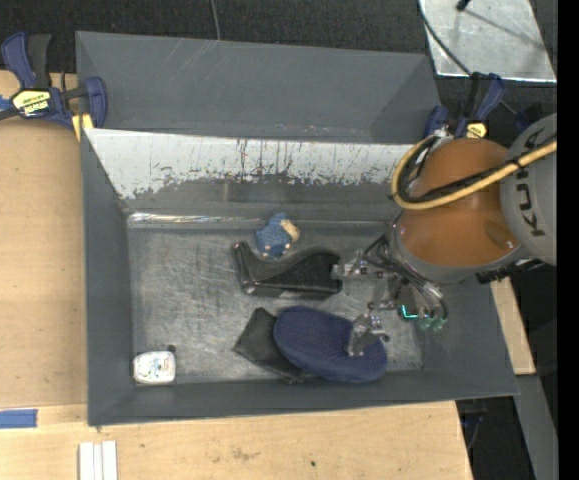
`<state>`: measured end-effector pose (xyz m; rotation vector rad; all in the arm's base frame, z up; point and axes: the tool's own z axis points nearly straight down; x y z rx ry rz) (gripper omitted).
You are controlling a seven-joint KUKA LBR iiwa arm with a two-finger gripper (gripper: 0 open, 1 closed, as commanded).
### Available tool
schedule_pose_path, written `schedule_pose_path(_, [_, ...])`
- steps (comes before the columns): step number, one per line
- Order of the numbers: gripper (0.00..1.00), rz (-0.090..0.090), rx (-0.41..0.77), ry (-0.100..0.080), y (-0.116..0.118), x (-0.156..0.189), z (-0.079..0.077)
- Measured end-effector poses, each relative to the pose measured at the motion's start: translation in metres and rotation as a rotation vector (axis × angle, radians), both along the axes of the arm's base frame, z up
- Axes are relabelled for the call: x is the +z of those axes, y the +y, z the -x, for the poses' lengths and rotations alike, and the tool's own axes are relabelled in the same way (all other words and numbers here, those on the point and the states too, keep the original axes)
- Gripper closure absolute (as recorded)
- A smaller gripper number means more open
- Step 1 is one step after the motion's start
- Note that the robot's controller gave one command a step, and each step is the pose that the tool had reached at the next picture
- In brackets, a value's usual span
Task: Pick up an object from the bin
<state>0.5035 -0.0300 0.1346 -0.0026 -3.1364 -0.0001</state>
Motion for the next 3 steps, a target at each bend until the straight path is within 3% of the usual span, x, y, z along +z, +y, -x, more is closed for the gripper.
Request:
schedule_pose_path(1, [0.00, 0.005, -0.031, -0.023, 0.0066, -0.0207, -0.0148])
schedule_pose_path(2, [1.00, 0.002, -0.029, -0.030, 0.0082, -0.0213, -0.0170])
schedule_pose_path(3, [0.00, 0.003, -0.027, -0.008, 0.0082, -0.0257, -0.0111])
